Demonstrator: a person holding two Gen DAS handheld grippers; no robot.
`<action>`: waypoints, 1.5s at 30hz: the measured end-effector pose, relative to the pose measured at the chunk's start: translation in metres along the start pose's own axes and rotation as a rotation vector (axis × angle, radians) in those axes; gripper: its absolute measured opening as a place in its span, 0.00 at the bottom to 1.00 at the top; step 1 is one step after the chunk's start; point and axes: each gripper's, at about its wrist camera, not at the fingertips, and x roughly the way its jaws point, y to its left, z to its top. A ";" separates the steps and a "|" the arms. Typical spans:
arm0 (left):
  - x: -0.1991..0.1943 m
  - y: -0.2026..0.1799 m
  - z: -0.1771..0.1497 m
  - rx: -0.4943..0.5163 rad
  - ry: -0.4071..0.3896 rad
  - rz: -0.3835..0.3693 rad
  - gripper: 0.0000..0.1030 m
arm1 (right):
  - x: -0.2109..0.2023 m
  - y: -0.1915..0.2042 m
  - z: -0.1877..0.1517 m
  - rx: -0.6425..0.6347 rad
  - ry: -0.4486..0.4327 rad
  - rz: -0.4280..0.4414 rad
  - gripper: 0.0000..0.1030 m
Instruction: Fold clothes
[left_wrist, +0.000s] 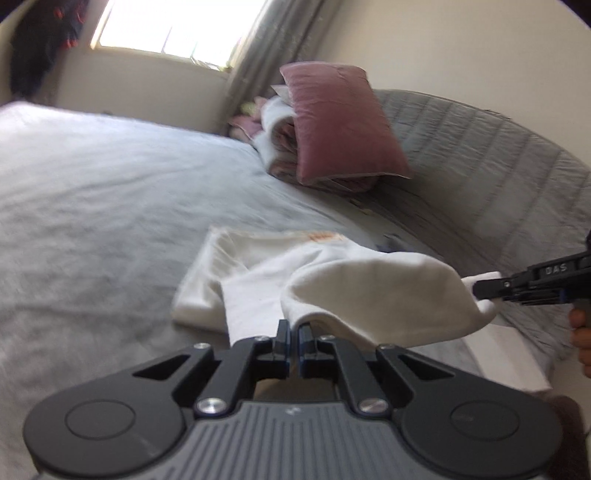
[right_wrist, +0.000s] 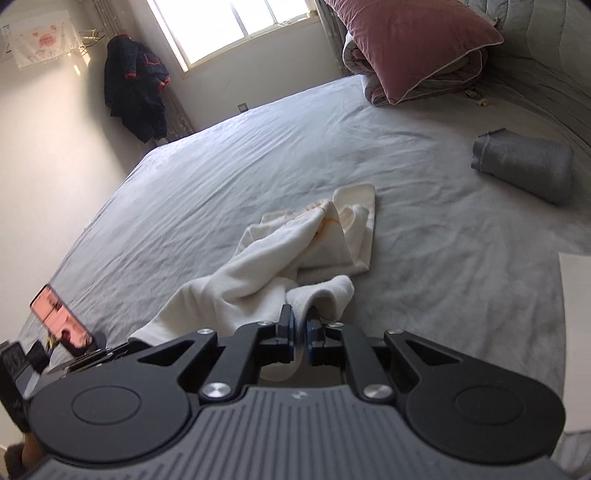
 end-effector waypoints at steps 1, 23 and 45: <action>-0.003 0.001 -0.003 -0.004 0.012 -0.021 0.03 | -0.003 -0.003 -0.005 0.006 0.006 0.002 0.09; 0.004 -0.005 -0.056 0.150 0.336 -0.148 0.03 | -0.001 -0.041 -0.082 -0.012 0.245 -0.028 0.09; 0.033 0.044 0.008 -0.087 0.308 -0.080 0.67 | 0.032 -0.081 -0.033 0.022 0.273 0.048 0.46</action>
